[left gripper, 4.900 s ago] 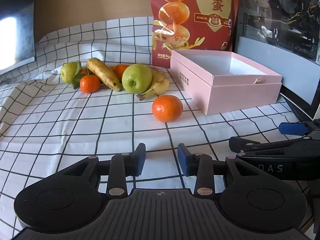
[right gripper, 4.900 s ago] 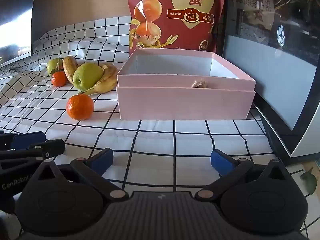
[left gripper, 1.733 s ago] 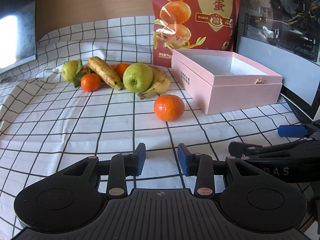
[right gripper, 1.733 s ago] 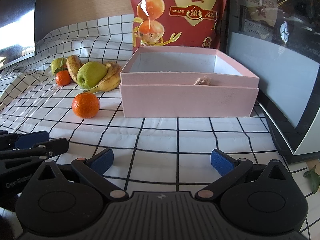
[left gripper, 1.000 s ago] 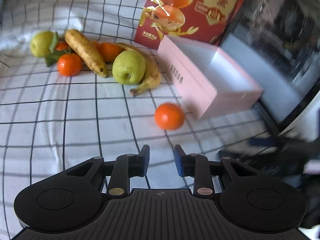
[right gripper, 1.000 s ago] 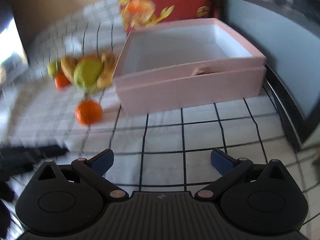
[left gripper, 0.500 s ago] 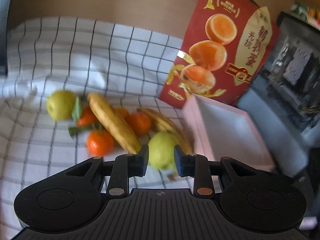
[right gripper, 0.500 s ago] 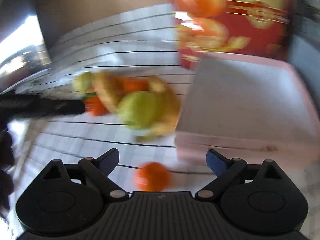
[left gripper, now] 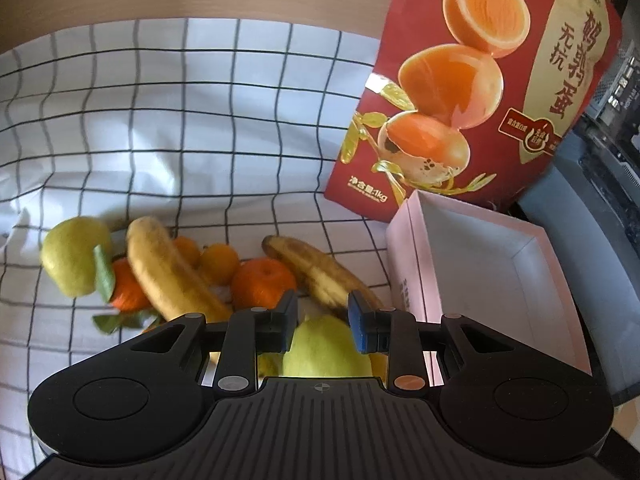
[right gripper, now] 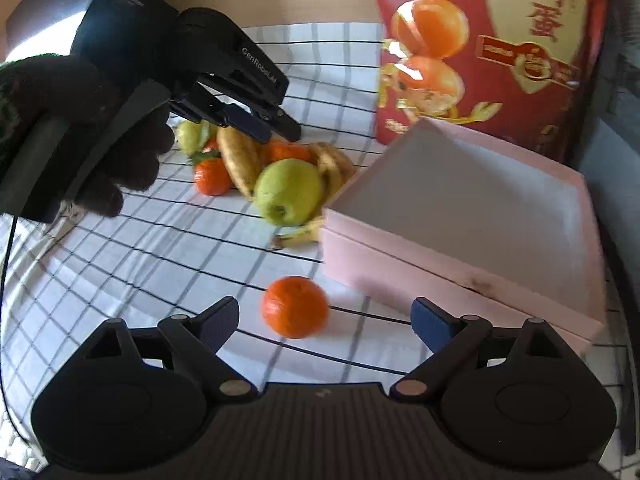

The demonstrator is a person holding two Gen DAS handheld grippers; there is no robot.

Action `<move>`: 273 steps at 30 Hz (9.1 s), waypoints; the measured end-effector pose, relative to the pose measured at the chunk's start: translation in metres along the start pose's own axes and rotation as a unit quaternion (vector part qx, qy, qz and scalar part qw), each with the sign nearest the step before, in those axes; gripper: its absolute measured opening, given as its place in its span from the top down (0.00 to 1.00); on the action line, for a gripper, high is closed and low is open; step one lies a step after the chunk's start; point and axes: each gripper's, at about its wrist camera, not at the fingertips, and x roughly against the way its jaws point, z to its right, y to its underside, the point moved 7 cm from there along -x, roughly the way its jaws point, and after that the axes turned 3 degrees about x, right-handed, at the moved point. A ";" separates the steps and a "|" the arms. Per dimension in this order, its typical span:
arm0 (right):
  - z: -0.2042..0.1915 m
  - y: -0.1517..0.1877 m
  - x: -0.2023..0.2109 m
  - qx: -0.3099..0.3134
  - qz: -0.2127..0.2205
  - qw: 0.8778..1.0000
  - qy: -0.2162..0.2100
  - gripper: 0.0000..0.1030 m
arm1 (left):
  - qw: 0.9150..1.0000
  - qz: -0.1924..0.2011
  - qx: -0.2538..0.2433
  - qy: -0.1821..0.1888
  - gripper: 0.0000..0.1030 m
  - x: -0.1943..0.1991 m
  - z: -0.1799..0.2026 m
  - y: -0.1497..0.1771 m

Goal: Organize fruits

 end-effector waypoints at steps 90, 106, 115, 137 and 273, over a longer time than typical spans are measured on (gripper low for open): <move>-0.105 -0.087 -0.072 0.047 -0.058 0.993 -0.092 0.43 | 0.982 0.111 0.144 0.049 0.60 0.126 -0.138 0.180; -0.104 -0.027 -0.059 -0.039 -0.022 0.992 -0.121 0.43 | 0.993 0.071 0.006 0.091 0.60 0.107 -0.082 0.188; -0.092 -0.038 -0.017 -0.016 0.003 0.992 -0.121 0.35 | 0.991 0.084 -0.080 0.067 0.60 0.104 -0.047 0.178; -0.021 -0.001 0.022 0.013 -0.019 0.999 0.038 0.26 | 0.986 0.027 -0.136 0.095 0.56 0.077 0.005 0.145; -0.024 -0.159 0.034 0.079 0.063 0.994 0.046 0.66 | 0.988 0.122 -0.043 0.087 0.38 0.177 -0.060 0.102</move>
